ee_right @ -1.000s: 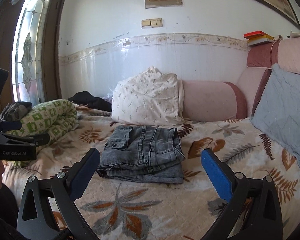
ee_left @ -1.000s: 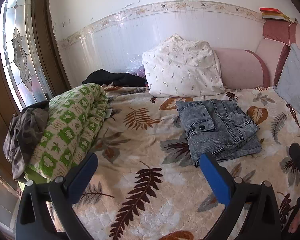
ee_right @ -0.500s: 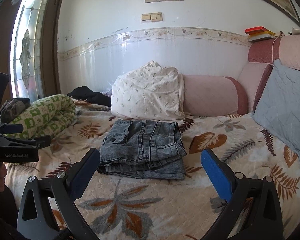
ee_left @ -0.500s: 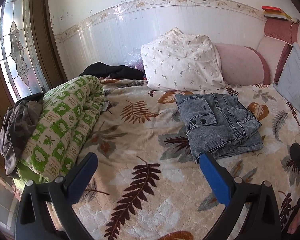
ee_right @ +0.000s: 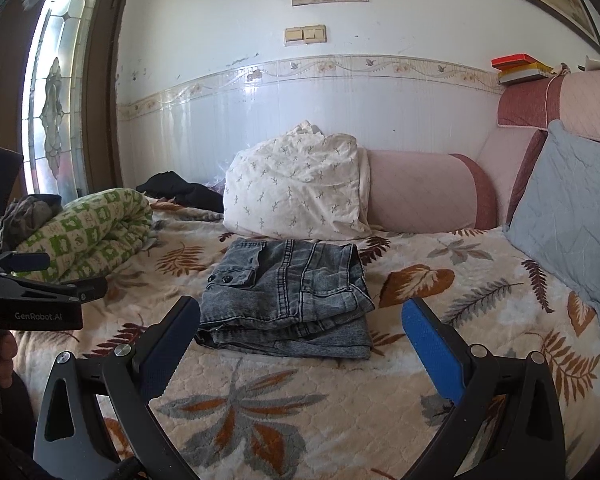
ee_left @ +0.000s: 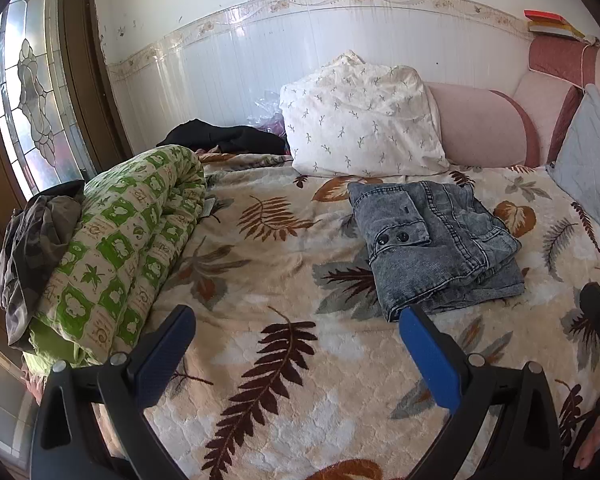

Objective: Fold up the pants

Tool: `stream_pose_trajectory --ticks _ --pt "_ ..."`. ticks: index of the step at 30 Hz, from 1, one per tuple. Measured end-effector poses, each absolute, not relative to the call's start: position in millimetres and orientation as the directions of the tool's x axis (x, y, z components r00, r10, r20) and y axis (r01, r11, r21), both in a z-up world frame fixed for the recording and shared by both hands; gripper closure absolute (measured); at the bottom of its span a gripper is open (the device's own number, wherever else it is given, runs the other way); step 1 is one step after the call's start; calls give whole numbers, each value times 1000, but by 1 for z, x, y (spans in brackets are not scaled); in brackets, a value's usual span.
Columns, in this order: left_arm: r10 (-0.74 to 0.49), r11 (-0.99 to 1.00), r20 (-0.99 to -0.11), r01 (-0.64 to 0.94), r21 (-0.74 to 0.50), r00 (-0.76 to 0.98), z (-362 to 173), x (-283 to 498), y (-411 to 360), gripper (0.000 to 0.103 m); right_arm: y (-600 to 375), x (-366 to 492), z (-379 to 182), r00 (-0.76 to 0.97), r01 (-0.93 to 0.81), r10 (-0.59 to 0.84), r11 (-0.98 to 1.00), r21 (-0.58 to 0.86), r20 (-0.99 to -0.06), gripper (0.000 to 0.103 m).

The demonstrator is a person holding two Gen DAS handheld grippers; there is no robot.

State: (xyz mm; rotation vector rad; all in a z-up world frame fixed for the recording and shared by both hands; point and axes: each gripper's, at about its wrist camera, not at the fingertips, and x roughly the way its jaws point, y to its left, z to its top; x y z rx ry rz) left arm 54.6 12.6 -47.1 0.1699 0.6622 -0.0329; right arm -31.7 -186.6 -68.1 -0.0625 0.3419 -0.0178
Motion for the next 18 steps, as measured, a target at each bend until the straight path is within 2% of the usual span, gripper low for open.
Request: stream_pose_trajectory --ticks 18 --pt "31 986 -630 78 145 776 -54 57 14 0 -187 -28 -72 933 4 -27 998 -64 -360 1"
